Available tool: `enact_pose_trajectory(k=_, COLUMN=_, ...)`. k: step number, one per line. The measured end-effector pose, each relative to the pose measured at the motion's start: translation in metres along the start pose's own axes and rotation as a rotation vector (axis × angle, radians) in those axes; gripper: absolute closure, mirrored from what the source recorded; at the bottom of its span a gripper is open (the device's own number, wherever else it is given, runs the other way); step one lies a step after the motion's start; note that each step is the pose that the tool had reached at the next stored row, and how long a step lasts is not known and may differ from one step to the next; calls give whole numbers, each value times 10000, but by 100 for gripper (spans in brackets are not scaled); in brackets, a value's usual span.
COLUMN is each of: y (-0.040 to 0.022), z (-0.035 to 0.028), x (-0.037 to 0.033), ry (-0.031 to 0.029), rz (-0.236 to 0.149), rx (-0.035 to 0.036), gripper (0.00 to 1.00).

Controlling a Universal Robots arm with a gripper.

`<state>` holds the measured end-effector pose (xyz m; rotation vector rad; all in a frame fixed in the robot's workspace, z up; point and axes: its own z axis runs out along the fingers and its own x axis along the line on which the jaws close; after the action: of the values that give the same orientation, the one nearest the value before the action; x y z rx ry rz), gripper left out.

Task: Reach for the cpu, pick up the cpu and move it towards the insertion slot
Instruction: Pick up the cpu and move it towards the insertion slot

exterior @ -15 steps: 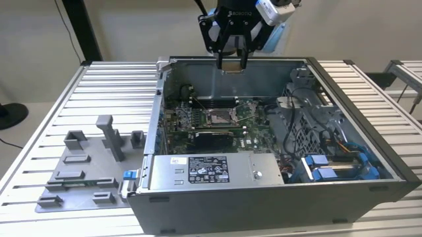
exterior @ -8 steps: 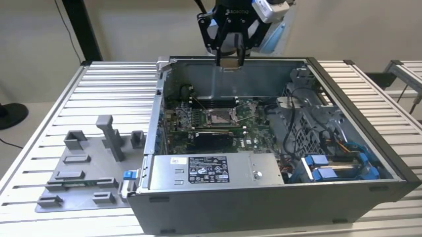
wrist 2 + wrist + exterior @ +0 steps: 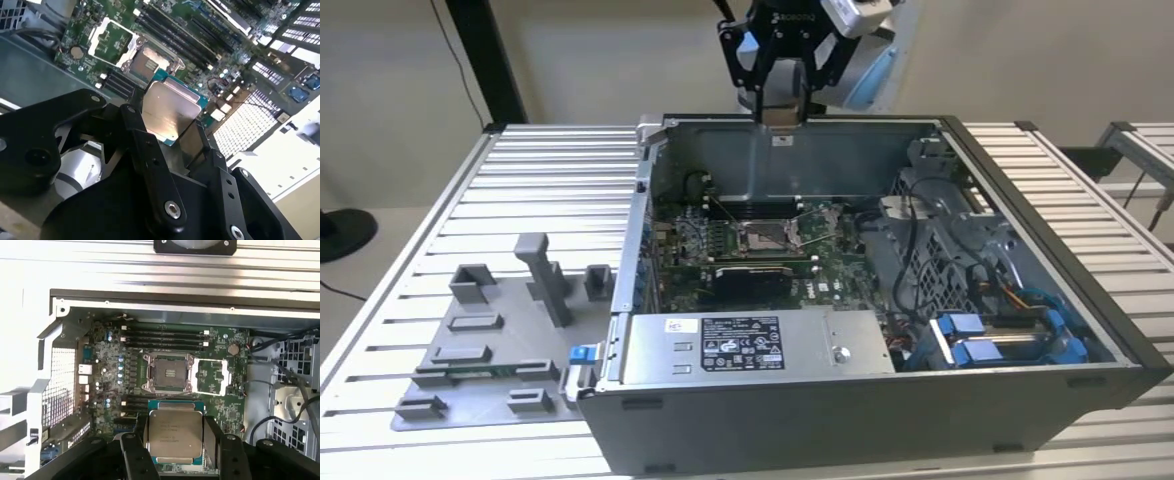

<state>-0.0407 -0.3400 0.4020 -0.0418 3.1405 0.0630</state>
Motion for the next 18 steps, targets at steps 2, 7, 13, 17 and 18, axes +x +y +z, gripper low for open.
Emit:
enact_pose_trajectory(k=2, y=72, z=12, x=-2, ry=-1, rz=1, rx=0, gripper=100)
enact_pose_trajectory(k=7, y=242, z=35, x=-7, ry=-1, rz=0, rx=-1, gripper=100)
enact_pose_trajectory(k=13, y=328, z=47, x=-26, ry=0, rz=0, rx=-5, gripper=100)
enact_pose_trajectory(k=17, y=328, z=51, x=-35, ry=-1, rz=3, rx=-22, gripper=100)
enact_pose_trajectory(k=18, y=328, z=52, x=-35, ry=-1, rz=3, rx=-21, gripper=100)
